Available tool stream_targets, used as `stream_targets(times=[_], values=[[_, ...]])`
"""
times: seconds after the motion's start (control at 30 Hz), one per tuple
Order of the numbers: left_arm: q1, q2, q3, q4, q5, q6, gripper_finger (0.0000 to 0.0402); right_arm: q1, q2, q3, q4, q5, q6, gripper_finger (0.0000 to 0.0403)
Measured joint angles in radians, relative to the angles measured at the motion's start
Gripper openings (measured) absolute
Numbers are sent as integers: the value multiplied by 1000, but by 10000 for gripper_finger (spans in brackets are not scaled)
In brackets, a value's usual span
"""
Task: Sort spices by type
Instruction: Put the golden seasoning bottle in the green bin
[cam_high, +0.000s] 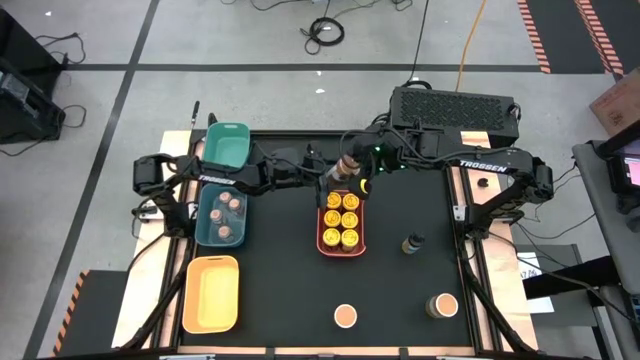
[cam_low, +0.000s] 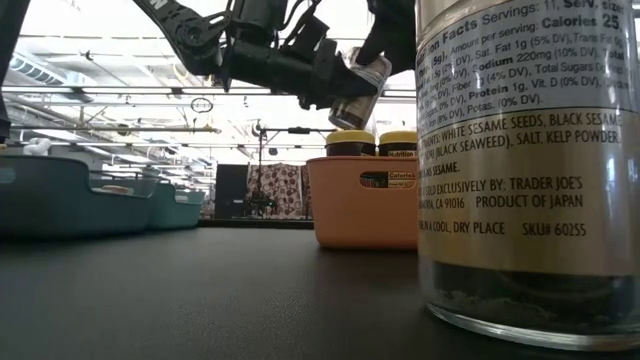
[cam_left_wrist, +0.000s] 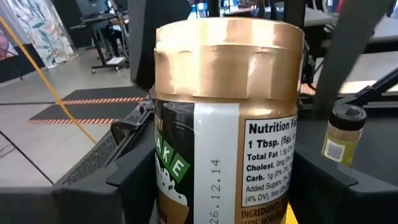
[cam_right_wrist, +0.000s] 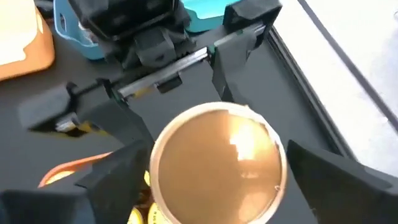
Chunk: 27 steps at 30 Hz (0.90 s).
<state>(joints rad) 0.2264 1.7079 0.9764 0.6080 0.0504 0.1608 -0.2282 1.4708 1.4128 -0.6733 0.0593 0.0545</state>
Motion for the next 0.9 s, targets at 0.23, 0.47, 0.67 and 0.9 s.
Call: stream_targets(times=[0.23,0.47,0.67,0.9], values=[[30,-74,0,-82,-148,-77,278,-1,-28,0,-13,145,-62,390],[104,-217,-57,-160,-287,-73,278,-15,-45,2,-33,151,-96,384],[189,-387,-196,-148,-342,-77,278,-19,-44,2,-61,149,-100,384],[285,-608,-449,-114,-513,-152,278,-19,-37,2,-56,147,-107,384]])
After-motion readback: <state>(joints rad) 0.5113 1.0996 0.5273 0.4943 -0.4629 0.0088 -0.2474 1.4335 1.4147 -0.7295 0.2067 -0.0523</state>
